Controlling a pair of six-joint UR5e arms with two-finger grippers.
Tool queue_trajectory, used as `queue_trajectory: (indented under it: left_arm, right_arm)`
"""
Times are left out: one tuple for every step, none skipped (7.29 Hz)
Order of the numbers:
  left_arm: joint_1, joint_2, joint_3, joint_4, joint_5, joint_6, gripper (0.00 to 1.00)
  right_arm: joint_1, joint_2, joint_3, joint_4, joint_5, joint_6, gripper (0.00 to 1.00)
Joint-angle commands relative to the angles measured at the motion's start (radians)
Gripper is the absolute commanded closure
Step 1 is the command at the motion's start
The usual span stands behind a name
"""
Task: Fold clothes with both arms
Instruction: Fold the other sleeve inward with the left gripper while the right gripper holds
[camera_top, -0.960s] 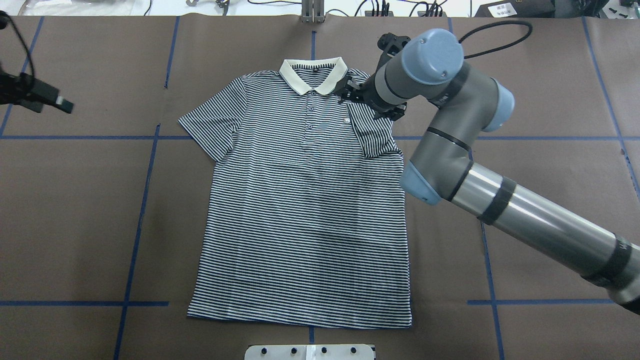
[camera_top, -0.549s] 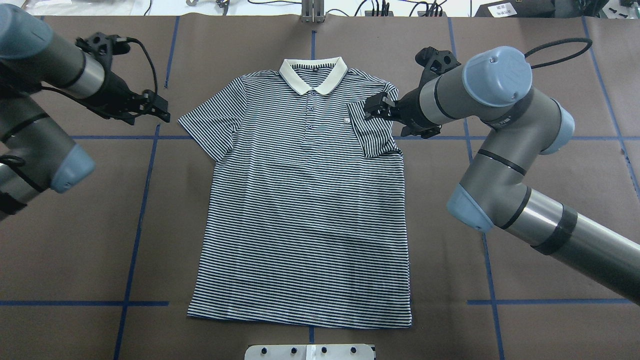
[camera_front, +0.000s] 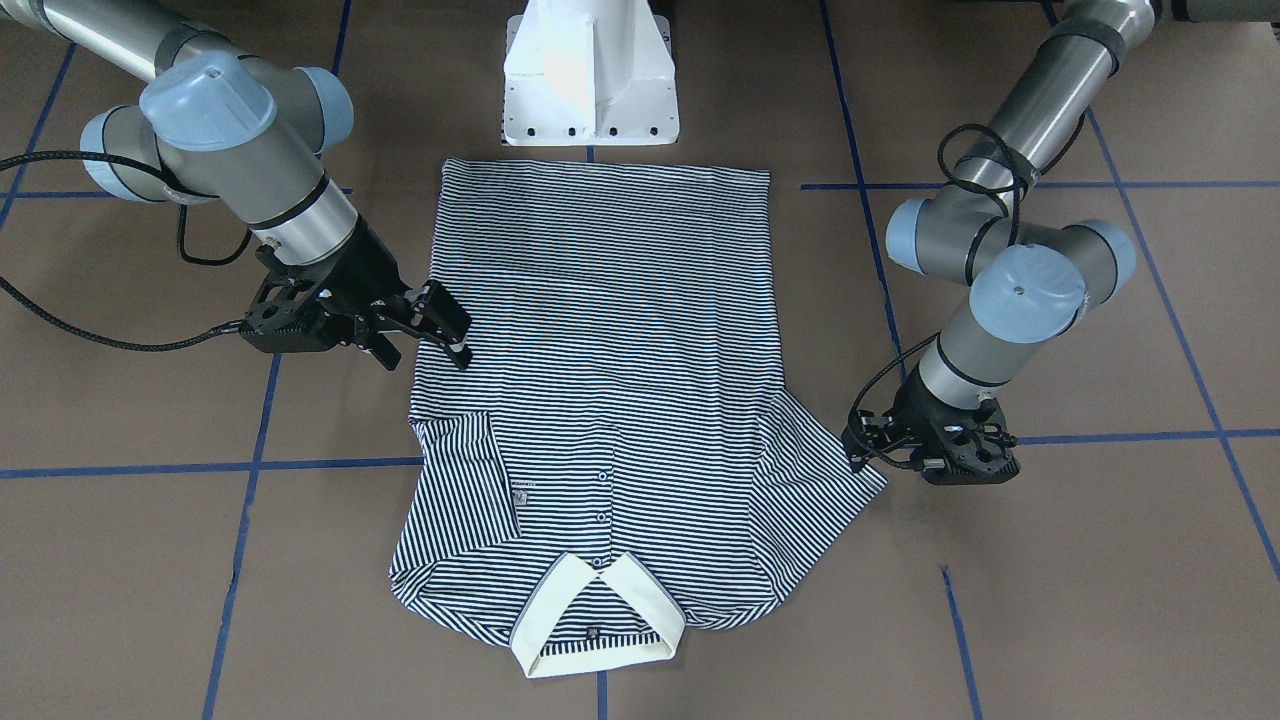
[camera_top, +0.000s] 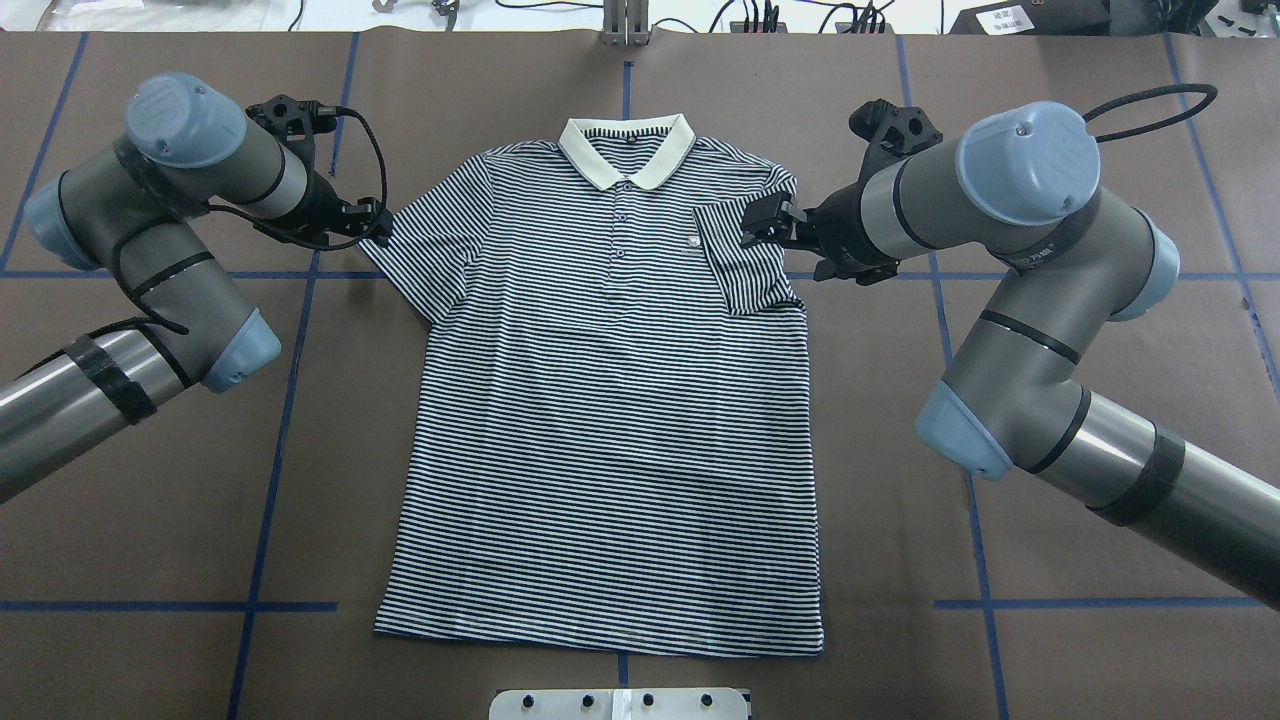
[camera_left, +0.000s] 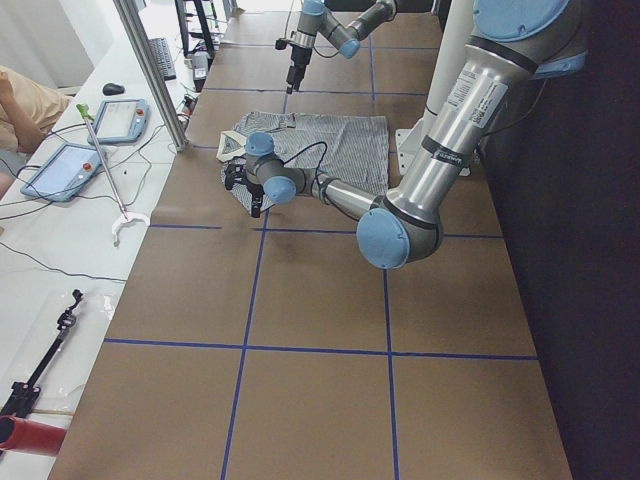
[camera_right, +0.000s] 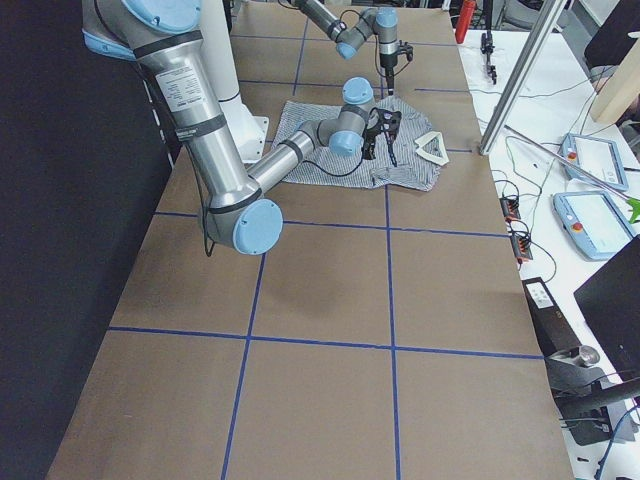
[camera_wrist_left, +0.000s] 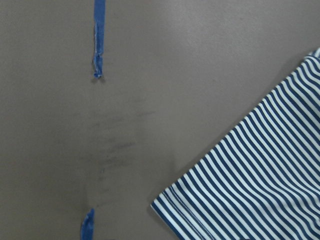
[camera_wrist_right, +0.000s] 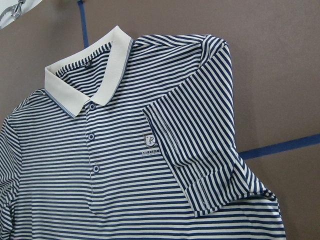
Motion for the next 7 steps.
queue_trajectory:
  left_arm:
    - [0.017, -0.008, 0.029, -0.010, 0.057, 0.002, 0.33]
    - [0.017, -0.024, 0.029, -0.010, 0.057, -0.001, 0.47]
    - [0.017, -0.030, 0.029, -0.009, 0.057, -0.001, 0.76]
    - [0.018, -0.031, 0.030, -0.009, 0.057, -0.001, 1.00]
    - [0.020, -0.031, 0.030, -0.009, 0.057, 0.002, 1.00]
    - [0.020, -0.033, 0.021, -0.006, 0.056, -0.001, 1.00]
    - [0.020, -0.040, -0.014, 0.005, 0.048, -0.004, 1.00]
  right_arm:
    - [-0.002, -0.002, -0.006, 0.003, 0.000, 0.000, 0.00]
    - [-0.002, 0.000, -0.003, 0.001, 0.000, 0.000, 0.00]
    - [-0.002, -0.002, -0.005, 0.003, -0.002, 0.000, 0.00]
    - [-0.002, -0.002, -0.008, 0.001, -0.002, 0.000, 0.00]
    - [-0.002, -0.006, -0.006, 0.003, -0.002, 0.000, 0.00]
    - [-0.002, -0.006, -0.006, 0.003, -0.003, 0.000, 0.00]
    - [-0.002, -0.008, -0.008, 0.003, -0.003, -0.001, 0.00]
